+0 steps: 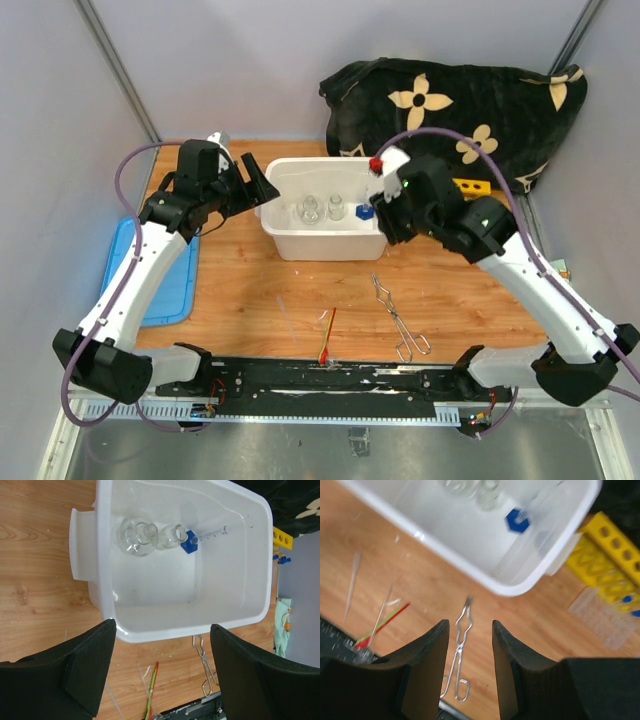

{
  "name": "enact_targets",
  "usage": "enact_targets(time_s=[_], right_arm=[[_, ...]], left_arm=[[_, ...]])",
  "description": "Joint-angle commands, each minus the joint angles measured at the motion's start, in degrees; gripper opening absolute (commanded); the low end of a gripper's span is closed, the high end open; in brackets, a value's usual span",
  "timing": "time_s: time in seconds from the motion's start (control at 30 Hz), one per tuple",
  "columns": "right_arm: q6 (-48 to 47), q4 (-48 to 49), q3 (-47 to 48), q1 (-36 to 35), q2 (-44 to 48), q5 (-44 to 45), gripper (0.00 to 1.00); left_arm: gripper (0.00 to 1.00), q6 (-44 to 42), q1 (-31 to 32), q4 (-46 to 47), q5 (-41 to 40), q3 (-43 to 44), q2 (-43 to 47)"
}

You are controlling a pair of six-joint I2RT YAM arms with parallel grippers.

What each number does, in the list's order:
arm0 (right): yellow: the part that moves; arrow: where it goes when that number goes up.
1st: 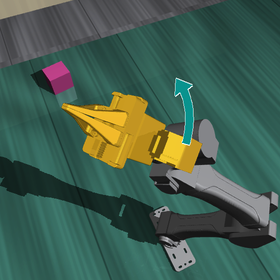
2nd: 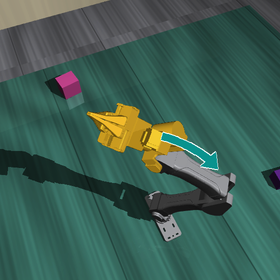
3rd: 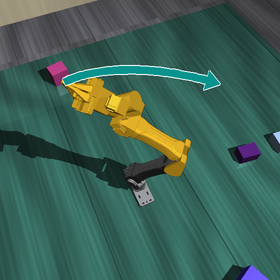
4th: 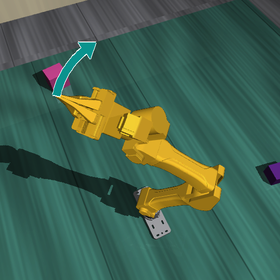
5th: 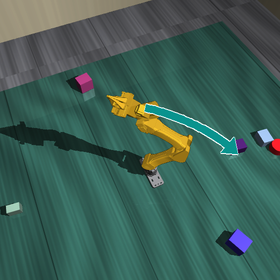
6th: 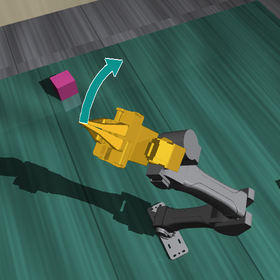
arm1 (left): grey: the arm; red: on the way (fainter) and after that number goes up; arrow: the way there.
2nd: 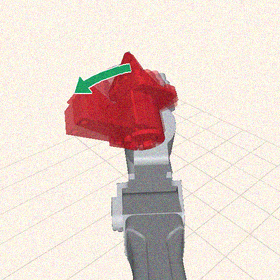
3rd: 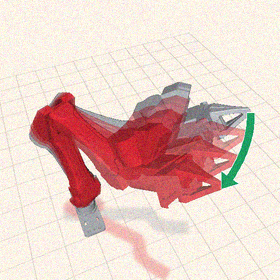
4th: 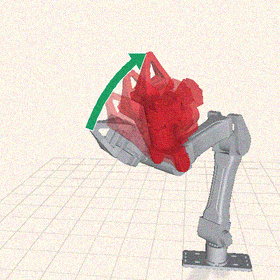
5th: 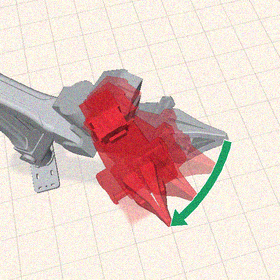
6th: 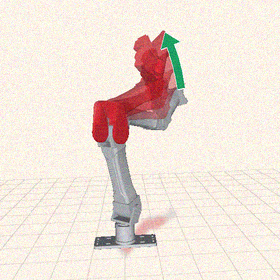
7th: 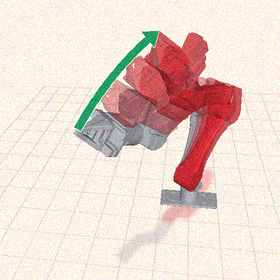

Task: Organize the chemistry lab equipment
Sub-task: Pick up the chemistry item at the center of the board.

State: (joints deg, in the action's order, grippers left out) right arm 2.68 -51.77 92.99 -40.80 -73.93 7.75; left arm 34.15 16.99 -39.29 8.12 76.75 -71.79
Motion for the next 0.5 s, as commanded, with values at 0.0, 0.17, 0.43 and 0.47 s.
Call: enact_targets(time_s=[0.0, 0.17, 0.43, 0.47], right_arm=[[9.0, -5.8, -9.4, -10.2, 4.8, 1.1, 0.41], [16.8, -3.0, -19.4, -21.6, 7.0, 4.5, 0.41], [22.9, 9.0, -29.5, -25.0, 2.9, 1.8, 0.41], [23.2, 10.5, -30.5, -25.1, 1.9, 1.4, 0.41]], left_arm=[[0.80, 1.2, -0.3, 1.0, -2.6, 0.9, 1.5], [0.80, 1.6, -0.3, 1.1, -2.6, 0.9, 1.5], [0.80, 1.4, -0.3, 1.1, -1.3, -0.4, 3.0], [0.80, 1.7, -0.3, 1.1, -1.3, -0.3, 3.2]])
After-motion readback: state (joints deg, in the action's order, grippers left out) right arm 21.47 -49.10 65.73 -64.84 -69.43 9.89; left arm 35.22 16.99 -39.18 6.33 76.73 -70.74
